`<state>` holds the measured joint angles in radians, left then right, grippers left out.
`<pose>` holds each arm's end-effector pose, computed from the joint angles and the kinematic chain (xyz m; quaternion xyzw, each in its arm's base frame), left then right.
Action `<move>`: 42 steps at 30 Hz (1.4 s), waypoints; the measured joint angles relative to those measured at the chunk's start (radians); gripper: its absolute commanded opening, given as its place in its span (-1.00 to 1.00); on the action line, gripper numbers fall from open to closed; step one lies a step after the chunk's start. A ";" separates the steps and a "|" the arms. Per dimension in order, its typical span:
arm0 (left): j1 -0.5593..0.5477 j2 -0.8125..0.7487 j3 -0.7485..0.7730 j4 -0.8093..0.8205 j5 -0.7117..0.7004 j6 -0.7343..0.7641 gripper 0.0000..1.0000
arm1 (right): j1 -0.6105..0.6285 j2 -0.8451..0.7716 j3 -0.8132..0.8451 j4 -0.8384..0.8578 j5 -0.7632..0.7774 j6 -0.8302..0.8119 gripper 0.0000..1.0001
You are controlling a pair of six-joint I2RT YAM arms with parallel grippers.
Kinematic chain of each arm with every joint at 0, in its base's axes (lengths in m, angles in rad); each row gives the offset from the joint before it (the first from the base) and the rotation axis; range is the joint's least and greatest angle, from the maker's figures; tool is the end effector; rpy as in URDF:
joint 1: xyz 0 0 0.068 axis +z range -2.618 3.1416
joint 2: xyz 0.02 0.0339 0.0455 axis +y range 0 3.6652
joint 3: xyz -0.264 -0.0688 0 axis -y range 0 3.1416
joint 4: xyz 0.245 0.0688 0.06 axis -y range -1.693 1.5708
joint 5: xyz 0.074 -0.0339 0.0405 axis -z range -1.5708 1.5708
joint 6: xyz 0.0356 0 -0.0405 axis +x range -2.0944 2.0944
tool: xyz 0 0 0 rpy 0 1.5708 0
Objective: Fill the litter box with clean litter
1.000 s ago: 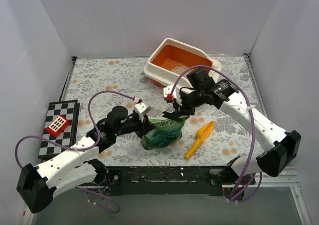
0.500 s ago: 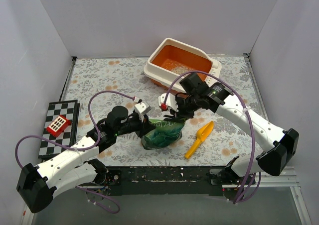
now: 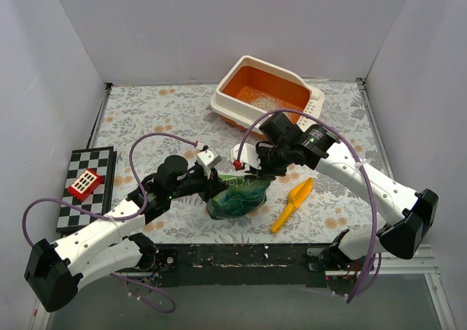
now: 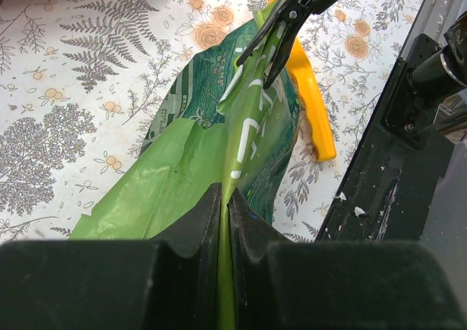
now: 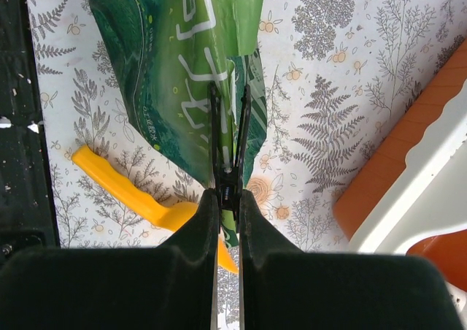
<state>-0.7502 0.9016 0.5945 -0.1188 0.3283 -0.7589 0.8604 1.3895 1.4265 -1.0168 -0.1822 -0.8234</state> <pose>0.1429 -0.1488 0.2592 0.0849 0.8297 -0.4661 0.2953 0.1749 0.2133 0.3517 -0.7283 0.6148 0.0924 0.2883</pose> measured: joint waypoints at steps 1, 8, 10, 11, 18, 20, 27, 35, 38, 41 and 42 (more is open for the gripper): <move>0.000 0.000 0.000 0.000 0.000 0.000 -0.87 | 0.000 -0.001 0.000 -0.003 0.002 -0.001 -0.97; 0.000 -0.003 0.000 0.000 0.000 0.000 -0.86 | 0.005 -0.003 -0.003 -0.006 0.004 -0.015 -0.97; 0.000 -0.003 0.000 0.000 0.001 0.000 -0.86 | 0.010 -0.003 -0.004 -0.006 0.005 -0.019 -0.97; 0.000 -0.003 0.000 0.000 0.001 0.000 -0.86 | 0.014 -0.003 -0.005 -0.006 0.008 -0.020 -0.97; -0.001 -0.009 -0.003 0.000 -0.004 0.001 -0.85 | 0.032 0.014 -0.010 -0.009 0.030 -0.025 -0.73; -0.001 -0.013 -0.007 0.002 -0.006 0.001 -0.84 | 0.039 0.021 -0.010 -0.010 0.037 -0.023 -0.56; 0.000 -0.016 -0.009 0.007 -0.011 0.002 -0.82 | 0.056 0.029 -0.005 -0.017 0.065 0.017 0.82; 0.000 -0.015 -0.010 0.007 -0.015 0.003 -0.49 | 0.058 -0.026 0.004 0.003 0.109 0.082 0.89; 0.000 -0.018 -0.010 0.006 -0.015 0.003 -0.25 | 0.058 -0.076 0.010 0.024 0.127 0.153 0.90; 0.000 -0.042 -0.011 -0.005 -0.023 0.005 0.14 | 0.059 -0.102 0.047 0.047 0.192 0.272 0.92; 0.000 -0.053 -0.010 -0.010 -0.026 0.004 0.35 | 0.060 -0.104 0.062 0.054 0.223 0.317 0.92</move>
<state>-0.7502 0.8486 0.5846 -0.1287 0.3027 -0.7547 0.9199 1.2854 1.4887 -0.9630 0.0410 -0.5068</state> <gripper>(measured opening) 0.444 0.953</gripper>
